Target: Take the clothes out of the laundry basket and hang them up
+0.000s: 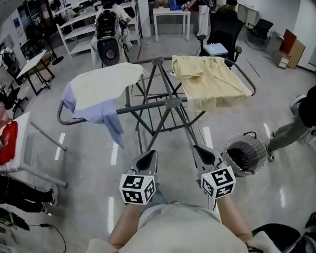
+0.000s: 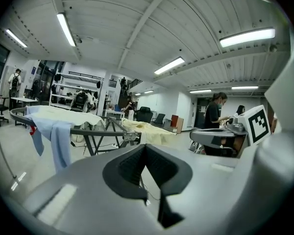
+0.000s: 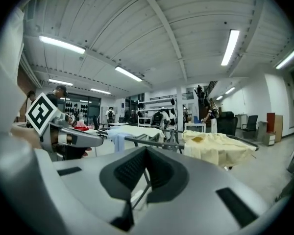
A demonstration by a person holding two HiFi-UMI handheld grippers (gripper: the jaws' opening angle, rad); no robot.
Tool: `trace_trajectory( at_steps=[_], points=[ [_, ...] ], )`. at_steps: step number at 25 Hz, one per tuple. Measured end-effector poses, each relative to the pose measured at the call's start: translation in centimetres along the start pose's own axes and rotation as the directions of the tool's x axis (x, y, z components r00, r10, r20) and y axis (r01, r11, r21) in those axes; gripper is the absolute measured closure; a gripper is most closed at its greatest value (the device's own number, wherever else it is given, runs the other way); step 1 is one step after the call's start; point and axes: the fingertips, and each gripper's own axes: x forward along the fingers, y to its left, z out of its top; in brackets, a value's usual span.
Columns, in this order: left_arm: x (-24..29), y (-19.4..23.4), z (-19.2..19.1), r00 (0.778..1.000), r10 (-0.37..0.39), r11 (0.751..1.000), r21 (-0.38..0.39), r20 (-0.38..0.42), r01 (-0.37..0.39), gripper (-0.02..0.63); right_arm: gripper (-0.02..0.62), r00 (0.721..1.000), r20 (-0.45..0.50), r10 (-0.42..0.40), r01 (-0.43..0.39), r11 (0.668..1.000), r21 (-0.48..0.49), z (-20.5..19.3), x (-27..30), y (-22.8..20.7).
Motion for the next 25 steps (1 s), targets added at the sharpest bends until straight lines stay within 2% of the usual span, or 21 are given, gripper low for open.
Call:
trace_trajectory(
  at_steps=[12,25],
  points=[
    [0.3,0.2,0.0,0.999,-0.045,0.999,-0.005,-0.001,0.045,0.594,0.595,1.0,0.013,0.006,-0.006,0.999,0.035,0.4,0.6,0.4],
    [1.7,-1.2,0.3,0.995,-0.1,0.995,-0.004,-0.006,0.099,0.594,0.594,0.999,0.017,-0.033,0.032,0.998,0.053,0.3,0.3,-1.5]
  ],
)
